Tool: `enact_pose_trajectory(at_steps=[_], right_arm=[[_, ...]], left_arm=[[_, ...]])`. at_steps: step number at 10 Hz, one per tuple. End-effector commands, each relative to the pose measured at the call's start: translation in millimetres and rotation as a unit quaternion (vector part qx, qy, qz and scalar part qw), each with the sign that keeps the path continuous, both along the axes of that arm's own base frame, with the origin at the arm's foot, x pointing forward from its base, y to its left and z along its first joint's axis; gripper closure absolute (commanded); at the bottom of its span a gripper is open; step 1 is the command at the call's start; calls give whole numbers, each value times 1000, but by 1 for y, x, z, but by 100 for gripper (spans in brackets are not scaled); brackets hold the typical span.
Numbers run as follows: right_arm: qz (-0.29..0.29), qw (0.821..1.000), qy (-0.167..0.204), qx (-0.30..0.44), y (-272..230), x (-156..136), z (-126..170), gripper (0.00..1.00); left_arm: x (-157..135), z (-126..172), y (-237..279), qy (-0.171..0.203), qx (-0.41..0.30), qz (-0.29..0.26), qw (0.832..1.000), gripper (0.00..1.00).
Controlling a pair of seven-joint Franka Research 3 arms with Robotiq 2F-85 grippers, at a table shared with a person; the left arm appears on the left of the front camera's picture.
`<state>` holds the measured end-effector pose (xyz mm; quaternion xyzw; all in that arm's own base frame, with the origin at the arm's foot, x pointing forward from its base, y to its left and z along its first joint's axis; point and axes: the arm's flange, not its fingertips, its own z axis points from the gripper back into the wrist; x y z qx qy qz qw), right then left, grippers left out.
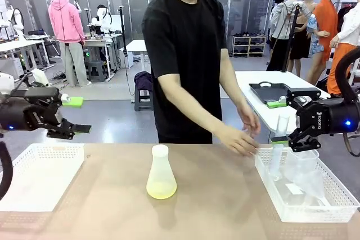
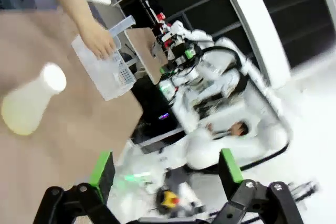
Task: Prepare the solutions needed for the experiment.
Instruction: When the human places the Big flask in the center of the table, pick up the Big flask and place it in the left Organizing basket.
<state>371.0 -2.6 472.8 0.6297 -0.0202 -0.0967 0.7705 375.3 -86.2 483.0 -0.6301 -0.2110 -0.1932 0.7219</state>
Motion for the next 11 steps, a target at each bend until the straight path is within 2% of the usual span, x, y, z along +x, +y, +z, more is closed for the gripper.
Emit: enact_pose_trajectory(at_steps=[1, 2, 3, 4, 5, 11], right_arm=[[0, 1000, -5, 4, 0, 0, 1, 0], [0, 1000, -5, 4, 0, 0, 1, 0], [0, 1000, -5, 4, 0, 0, 1, 0], [0, 1000, -5, 4, 0, 0, 1, 0], [0, 1000, -5, 4, 0, 0, 1, 0], [0, 1000, -5, 4, 0, 0, 1, 0]], left_arm=[[35, -10, -7, -162, 28, 0, 986, 0], [45, -8, -12, -198, 44, 5, 979, 0], [52, -7, -17, -207, 51, 13, 977, 0], [56, -7, -20, -189, 55, 7, 980, 0], [41, -4, -8, -189, 44, -10, 981, 0], [46, -7, -9, -196, 47, -4, 980, 0]])
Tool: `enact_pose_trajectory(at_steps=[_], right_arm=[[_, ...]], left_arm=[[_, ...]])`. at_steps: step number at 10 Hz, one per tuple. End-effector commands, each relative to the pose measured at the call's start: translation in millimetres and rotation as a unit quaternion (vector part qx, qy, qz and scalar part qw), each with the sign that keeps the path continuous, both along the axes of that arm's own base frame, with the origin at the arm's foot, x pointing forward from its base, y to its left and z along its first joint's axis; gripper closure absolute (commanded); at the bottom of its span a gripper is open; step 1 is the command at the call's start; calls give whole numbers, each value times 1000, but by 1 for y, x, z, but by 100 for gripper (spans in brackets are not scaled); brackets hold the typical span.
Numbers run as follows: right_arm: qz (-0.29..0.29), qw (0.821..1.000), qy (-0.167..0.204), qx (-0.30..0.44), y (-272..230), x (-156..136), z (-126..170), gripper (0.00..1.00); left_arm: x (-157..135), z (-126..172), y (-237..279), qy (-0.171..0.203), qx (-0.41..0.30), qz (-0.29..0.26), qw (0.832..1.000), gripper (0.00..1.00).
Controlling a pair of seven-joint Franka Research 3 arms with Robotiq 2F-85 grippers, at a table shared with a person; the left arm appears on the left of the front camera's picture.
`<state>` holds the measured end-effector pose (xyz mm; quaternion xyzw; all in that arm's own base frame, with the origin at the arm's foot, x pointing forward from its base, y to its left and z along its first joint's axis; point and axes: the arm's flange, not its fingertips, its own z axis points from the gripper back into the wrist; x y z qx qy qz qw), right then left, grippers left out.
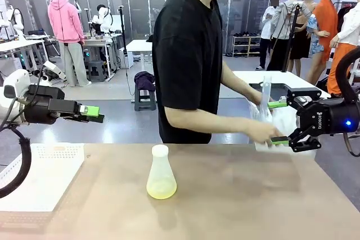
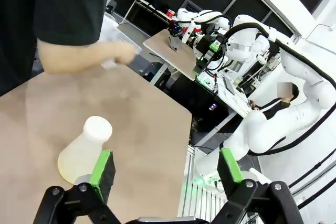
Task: Prepare the solutions needed for the experiment.
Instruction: When the human places the Big flask in the center of the table, pick up the Big flask and place it in the left Organizing basket.
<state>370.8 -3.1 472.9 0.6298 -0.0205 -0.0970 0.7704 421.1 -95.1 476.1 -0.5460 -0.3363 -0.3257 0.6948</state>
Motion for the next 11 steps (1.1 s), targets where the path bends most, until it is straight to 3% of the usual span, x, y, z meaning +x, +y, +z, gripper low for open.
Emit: enact_pose_trajectory(at_steps=[1, 4, 5, 7, 10, 11], right_arm=[[1, 1000, -5, 4, 0, 0, 1, 0], [1, 1000, -5, 4, 0, 0, 1, 0], [1, 1000, -5, 4, 0, 0, 1, 0], [1, 1000, -5, 4, 0, 0, 1, 0], [1, 1000, -5, 4, 0, 0, 1, 0], [1, 1000, -5, 4, 0, 0, 1, 0]], left_arm=[[26, -14, -14, -4, -8, -33, 999, 0], [76, -64, -25, -114, -28, -130, 985, 0], [89, -86, -23, -156, 1, -139, 978, 0], [89, -110, -31, -224, 15, -136, 965, 0], [80, -134, -53, -284, 27, -118, 951, 0], [79, -139, -57, -286, 41, -109, 951, 0]])
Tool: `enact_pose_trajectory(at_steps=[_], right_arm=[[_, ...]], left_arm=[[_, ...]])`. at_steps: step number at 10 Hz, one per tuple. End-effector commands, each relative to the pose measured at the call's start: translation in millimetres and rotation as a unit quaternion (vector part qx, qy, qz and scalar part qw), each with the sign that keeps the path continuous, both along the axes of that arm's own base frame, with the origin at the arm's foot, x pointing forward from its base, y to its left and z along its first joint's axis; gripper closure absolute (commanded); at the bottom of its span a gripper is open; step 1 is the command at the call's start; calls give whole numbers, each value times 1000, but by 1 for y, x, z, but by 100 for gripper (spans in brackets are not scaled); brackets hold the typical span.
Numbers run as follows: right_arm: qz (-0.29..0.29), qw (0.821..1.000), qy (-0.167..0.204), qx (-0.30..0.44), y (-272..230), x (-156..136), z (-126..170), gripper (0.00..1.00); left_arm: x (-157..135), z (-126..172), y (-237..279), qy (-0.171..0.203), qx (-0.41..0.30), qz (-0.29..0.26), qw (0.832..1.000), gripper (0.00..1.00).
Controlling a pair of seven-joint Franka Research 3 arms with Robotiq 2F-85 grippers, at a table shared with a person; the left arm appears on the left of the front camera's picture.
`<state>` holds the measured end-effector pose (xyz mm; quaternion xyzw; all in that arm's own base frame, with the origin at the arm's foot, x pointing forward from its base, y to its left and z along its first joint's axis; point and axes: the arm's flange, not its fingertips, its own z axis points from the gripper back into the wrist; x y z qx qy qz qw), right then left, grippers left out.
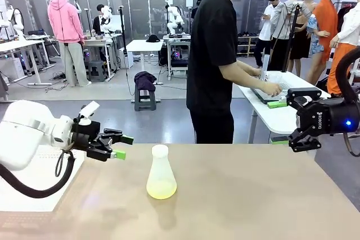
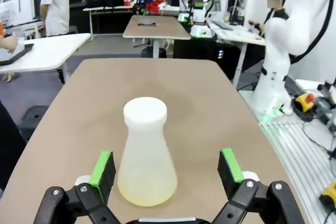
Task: Prepare the solutions needed for the experiment.
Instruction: When the human places the Big flask in the center of the table, pick up the Big flask and place it in the left Organizing basket.
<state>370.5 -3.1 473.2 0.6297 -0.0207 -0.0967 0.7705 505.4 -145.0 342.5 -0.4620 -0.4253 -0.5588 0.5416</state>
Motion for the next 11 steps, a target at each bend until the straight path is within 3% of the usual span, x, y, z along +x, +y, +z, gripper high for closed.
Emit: enact_pose_trajectory(at_steps=[1, 4, 5, 6, 10, 11], right_arm=[[1, 1000, -4, 4, 0, 0, 1, 0], [1, 1000, -4, 4, 0, 0, 1, 0], [1, 1000, -4, 4, 0, 0, 1, 0], [1, 1000, -4, 4, 0, 0, 1, 0], [1, 1000, -4, 4, 0, 0, 1, 0], [1, 1000, -4, 4, 0, 0, 1, 0]], left_arm=[[-3, -12, -8, -27, 18, 39, 999, 0], [6, -21, -5, -39, -5, 85, 996, 0], [9, -18, 0, 6, -24, 73, 997, 0], [6, -16, 0, -22, 5, 70, 997, 0], [6, -18, 0, -16, -1, 73, 997, 0], [9, -34, -9, -21, 6, 58, 998, 0]])
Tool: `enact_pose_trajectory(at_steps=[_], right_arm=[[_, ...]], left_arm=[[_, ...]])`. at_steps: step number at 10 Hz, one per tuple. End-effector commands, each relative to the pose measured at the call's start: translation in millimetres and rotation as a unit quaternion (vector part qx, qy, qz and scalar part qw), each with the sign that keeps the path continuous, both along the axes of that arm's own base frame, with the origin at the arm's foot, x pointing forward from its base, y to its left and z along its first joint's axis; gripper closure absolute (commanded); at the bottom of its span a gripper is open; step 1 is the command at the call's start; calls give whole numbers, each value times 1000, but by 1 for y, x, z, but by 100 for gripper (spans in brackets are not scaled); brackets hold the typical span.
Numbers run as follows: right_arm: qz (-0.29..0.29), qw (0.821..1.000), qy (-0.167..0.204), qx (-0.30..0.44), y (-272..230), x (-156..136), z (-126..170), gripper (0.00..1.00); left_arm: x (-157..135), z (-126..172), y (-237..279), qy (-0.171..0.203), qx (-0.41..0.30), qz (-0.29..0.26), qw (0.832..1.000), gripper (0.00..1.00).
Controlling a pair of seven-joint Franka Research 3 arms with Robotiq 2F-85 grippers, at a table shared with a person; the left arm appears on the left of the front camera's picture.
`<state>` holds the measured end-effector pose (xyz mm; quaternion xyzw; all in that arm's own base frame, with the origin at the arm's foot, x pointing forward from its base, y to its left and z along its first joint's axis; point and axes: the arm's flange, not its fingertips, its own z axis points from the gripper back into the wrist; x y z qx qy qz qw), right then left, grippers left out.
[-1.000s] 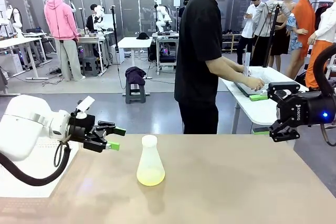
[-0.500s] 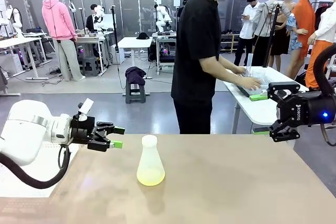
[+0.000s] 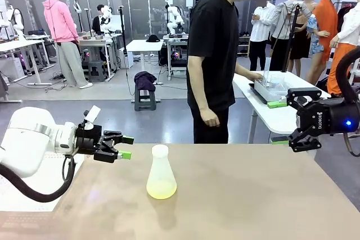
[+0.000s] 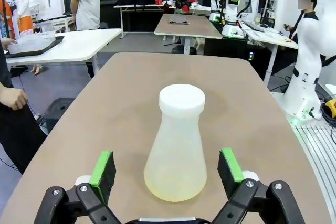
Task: Prepare the solutions needed for the experiment.
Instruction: When the human places the Big flask in the center of the table, pick up the Big flask and place it in the left Organizing basket.
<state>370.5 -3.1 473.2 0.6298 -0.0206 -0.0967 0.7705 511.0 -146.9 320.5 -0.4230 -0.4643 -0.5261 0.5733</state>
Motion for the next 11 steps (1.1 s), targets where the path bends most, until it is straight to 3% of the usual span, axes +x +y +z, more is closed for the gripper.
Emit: enact_pose_trajectory(at_steps=[1, 5, 8, 11], right_arm=[[1, 1000, -4, 4, 0, 0, 1, 0], [1, 1000, -4, 4, 0, 0, 1, 0], [1, 1000, -4, 4, 0, 0, 1, 0], [1, 1000, -4, 4, 0, 0, 1, 0]], left_arm=[[6, -27, -17, -2, -12, -22, 1000, 0], [1, -61, -42, 10, -70, -54, 996, 0], [6, -69, -54, 14, -110, -62, 992, 0], [14, -71, -70, 18, -105, -66, 992, 0]])
